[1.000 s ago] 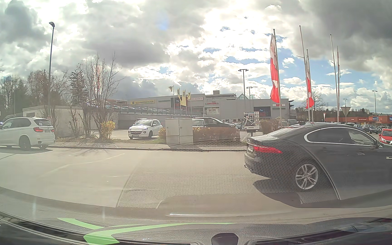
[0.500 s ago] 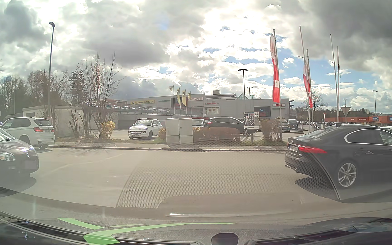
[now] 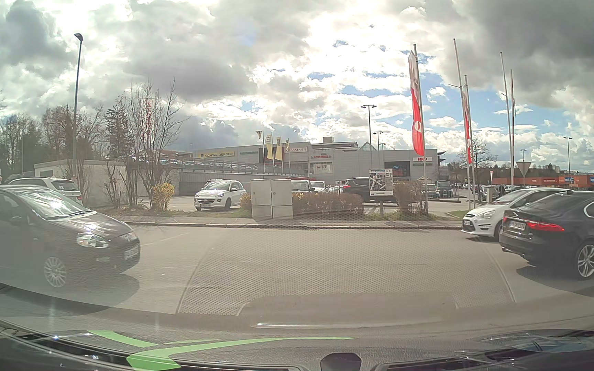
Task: Follow the waypoints while adhering to traffic rules and regulations
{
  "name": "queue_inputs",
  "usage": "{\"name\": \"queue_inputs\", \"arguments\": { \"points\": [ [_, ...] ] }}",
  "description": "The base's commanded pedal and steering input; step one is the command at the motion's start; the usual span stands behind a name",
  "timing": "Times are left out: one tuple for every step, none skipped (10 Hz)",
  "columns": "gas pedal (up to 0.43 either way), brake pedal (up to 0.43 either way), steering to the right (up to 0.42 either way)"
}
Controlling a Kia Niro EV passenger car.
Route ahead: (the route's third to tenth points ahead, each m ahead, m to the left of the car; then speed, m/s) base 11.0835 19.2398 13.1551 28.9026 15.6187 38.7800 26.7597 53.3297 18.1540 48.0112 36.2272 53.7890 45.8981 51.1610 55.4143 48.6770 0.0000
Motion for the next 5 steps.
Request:
{"name": "queue_inputs", "arguments": {
  "points": [
    [0.000, 0.311, 0.010],
    [0.000, 0.311, 0.010],
    [0.000, 0.311, 0.010],
    [0.000, 0.311, 0.010],
    [0.000, 0.311, 0.010]
  ]
}}
